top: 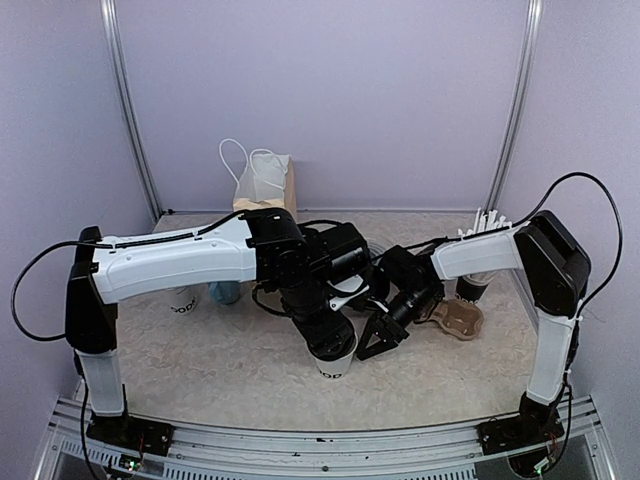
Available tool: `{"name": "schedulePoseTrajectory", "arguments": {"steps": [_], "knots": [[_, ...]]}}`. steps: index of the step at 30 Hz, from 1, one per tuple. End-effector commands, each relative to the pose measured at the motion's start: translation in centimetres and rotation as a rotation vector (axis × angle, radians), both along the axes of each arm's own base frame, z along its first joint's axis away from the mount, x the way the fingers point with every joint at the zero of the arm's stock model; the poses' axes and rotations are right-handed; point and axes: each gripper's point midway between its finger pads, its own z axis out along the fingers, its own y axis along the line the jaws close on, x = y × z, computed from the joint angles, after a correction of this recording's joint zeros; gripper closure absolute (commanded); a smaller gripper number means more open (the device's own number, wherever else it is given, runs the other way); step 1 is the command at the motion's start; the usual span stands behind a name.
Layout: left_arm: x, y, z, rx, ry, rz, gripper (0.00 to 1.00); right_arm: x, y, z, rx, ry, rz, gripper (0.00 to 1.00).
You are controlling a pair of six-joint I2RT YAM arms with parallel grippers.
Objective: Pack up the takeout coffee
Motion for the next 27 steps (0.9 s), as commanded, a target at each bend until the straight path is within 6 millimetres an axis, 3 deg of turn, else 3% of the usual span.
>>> {"name": "schedulePoseTrajectory", "arguments": {"steps": [1,27], "knots": [[-1.0,0.7,1.7,-0.017,-0.005,0.013,0.39,-0.2,0.8,0.4,0.012,0.002,0.017,0.69],[0.6,-0.8,-0.8,-0.009,0.02,-0.018,0.38,-0.6,1.6,0.2,0.01,0.007,0.043,0.68]]}}
